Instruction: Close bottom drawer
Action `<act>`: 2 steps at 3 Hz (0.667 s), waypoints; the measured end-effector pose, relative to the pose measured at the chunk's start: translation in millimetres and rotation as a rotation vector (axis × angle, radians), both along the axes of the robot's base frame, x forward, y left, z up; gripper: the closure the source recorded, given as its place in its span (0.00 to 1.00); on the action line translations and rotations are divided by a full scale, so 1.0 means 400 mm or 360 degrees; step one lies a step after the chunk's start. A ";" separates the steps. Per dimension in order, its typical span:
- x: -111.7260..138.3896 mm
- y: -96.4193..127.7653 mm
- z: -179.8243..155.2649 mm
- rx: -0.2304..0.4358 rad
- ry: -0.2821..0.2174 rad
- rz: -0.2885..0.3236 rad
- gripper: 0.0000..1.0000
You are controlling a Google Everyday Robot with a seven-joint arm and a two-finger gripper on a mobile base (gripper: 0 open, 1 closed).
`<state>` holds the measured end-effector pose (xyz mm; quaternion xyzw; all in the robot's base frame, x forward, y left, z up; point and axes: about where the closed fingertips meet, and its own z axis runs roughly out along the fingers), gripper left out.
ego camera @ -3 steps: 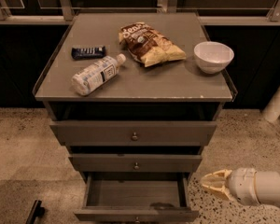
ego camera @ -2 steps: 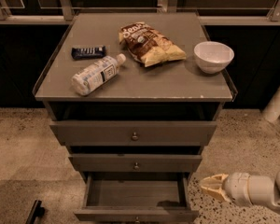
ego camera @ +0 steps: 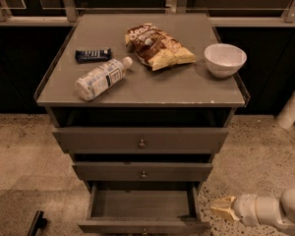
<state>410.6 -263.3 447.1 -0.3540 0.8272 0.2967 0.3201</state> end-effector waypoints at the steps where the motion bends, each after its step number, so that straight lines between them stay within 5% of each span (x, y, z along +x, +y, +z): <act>1: -0.003 0.002 -0.010 0.0007 0.0009 -0.0001 1.00; 2: -0.025 0.006 -0.044 0.0009 0.0034 -0.0033 1.00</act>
Offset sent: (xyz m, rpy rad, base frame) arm -0.0264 0.0006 -0.0421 0.0015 0.0470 -0.0647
